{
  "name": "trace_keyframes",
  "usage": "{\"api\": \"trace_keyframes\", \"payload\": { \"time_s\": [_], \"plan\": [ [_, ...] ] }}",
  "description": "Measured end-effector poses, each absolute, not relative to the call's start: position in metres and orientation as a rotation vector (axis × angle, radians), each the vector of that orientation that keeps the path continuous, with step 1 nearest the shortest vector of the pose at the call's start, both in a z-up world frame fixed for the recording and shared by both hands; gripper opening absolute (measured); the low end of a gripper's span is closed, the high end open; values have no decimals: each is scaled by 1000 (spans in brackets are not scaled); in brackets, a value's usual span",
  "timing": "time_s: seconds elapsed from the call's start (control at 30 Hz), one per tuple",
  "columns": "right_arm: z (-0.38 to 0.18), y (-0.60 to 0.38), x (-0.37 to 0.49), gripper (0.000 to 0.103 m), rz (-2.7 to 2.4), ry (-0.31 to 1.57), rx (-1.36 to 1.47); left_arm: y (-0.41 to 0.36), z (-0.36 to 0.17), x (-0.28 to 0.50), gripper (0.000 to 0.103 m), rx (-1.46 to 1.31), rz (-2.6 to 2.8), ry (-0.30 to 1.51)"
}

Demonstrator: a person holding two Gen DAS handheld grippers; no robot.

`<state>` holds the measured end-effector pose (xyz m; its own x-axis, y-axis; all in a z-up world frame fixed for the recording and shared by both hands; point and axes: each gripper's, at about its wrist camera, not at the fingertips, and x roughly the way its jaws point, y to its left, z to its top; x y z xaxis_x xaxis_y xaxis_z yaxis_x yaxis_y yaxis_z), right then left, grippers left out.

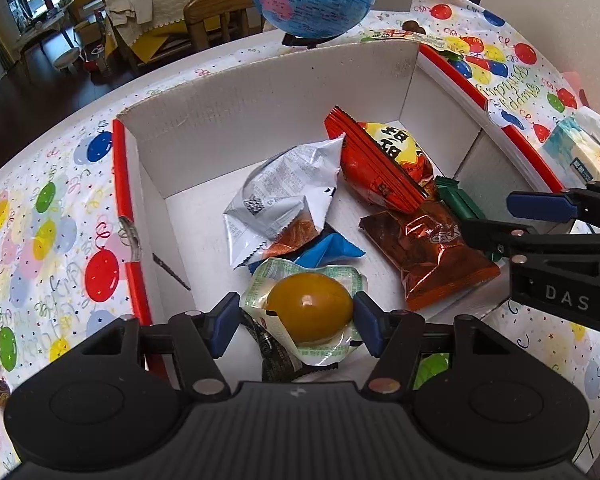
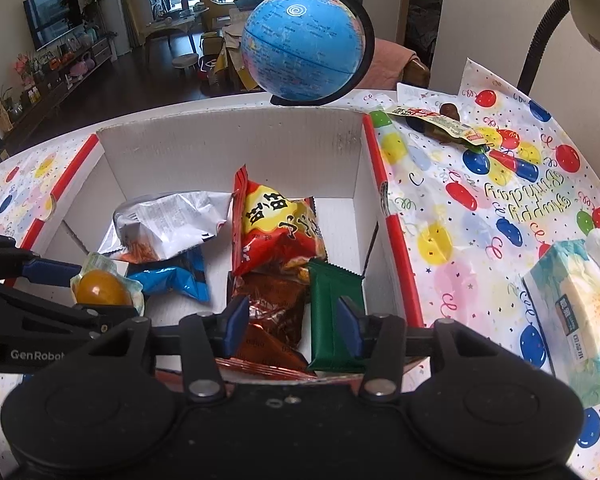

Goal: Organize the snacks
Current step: 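Open the left tool and the right tool to drop both snacks into the box, then move both tools back toward the M&M bag and foil candy on the table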

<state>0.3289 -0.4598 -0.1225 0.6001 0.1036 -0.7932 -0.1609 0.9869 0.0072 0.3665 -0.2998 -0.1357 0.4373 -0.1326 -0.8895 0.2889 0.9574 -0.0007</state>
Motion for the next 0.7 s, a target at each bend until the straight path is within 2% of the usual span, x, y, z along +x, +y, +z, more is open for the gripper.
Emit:
{"api": "trace_keyframes", "payload": {
  "time_s": [0.1, 0.23, 0.43, 0.57, 0.7],
  "plan": [
    [-119, -461, 326, 52, 156, 909, -62, -298, -130, 363, 61, 148, -264, 1072],
    [-110, -461, 319, 62, 156, 887, -56, -296, -118, 356, 66, 135, -272, 1034],
    [-92, -460, 305, 65, 156, 850, -53, -289, -99, 342, 67, 111, -281, 986],
    [-80, -457, 295, 72, 156, 824, -51, -280, -85, 331, 67, 99, -285, 950],
    [-67, -450, 284, 76, 155, 797, -48, -267, -71, 321, 73, 74, -292, 919]
  ]
}}
